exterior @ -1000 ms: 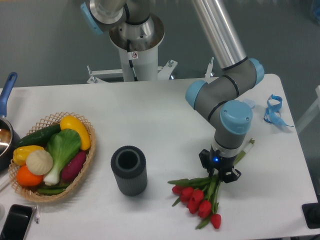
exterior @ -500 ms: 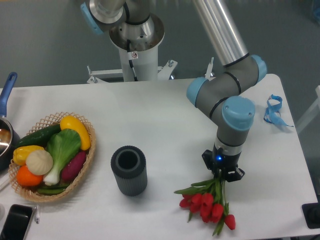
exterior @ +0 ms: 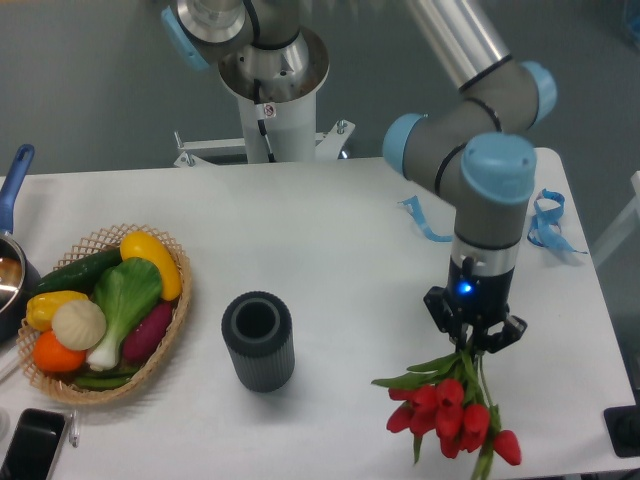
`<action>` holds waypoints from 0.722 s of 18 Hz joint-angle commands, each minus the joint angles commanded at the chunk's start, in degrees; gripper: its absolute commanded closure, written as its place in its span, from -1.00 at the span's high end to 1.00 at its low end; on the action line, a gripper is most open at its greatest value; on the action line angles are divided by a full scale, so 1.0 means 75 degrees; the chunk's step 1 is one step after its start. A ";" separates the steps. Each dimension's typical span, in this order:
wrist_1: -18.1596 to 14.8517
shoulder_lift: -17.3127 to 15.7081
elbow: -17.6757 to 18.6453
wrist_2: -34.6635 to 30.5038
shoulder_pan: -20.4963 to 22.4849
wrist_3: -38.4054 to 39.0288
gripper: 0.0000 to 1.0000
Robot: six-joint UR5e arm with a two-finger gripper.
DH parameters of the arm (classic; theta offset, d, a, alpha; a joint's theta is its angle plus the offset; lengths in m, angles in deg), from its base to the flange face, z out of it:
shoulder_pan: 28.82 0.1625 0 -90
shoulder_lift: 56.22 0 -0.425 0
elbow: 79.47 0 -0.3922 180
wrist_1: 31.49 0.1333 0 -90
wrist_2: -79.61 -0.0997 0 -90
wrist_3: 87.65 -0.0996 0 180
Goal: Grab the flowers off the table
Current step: 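Lift the gripped red tulip bundle up off the table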
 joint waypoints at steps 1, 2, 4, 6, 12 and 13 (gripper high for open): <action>0.0012 -0.0059 0.0000 0.0317 0.0082 0.0059 -0.52; 0.0047 -0.0071 -0.0035 0.0633 0.0164 0.0071 -0.52; 0.0047 -0.0176 -0.0035 0.1231 0.0258 0.0281 -0.52; 0.0047 -0.0480 0.0011 0.1607 0.0457 0.0585 -0.52; 0.0047 -0.1161 0.0315 0.2931 0.1112 0.1114 -0.52; 0.0047 -0.1184 0.0339 0.3142 0.1149 0.1126 -0.52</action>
